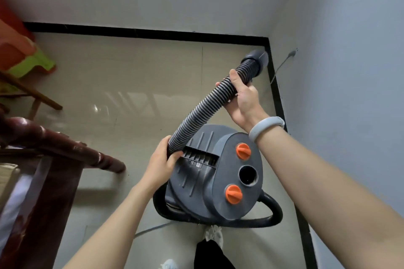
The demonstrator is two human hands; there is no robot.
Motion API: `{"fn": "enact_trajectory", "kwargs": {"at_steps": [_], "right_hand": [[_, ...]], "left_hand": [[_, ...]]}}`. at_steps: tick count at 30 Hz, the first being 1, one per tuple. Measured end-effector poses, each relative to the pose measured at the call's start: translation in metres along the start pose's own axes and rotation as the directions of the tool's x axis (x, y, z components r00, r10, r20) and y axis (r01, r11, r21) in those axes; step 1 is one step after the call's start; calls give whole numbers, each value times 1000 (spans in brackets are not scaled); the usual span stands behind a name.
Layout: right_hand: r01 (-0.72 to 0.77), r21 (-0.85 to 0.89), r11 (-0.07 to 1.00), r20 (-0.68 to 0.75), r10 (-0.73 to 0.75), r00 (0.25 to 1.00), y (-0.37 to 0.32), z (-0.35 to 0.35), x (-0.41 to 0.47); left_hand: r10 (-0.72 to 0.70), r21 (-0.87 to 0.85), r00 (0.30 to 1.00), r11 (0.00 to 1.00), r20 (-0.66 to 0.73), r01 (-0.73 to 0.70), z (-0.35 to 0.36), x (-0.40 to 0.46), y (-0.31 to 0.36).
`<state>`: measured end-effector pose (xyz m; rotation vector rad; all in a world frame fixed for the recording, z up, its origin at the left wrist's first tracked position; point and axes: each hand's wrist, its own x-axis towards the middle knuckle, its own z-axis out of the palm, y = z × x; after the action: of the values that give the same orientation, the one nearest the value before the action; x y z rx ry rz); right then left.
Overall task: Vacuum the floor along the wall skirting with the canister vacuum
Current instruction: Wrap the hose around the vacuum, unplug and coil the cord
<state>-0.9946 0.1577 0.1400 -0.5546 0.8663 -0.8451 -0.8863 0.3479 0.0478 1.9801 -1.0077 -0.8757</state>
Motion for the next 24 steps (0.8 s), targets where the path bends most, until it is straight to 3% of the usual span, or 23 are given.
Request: {"fn": "enact_trajectory", "kwargs": {"at_steps": [7,12,18,24], "right_hand": [[-72,78,994,-218,87,972,17,-48,64],[-84,112,990,-354,119,928,18,-82,57],[-127,123,984,-487,172,857,-3,-131,10],[-8,180,984,-665,128,735,-4,-158,-75]], "left_hand": [[54,120,998,991,35,-58,14,75,-10],[55,237,994,968,96,-76,27,93,-11],[205,336,967,909,152,-245,38,61,-3],[384,374,881,801,277,-467,50,36,16]]}}
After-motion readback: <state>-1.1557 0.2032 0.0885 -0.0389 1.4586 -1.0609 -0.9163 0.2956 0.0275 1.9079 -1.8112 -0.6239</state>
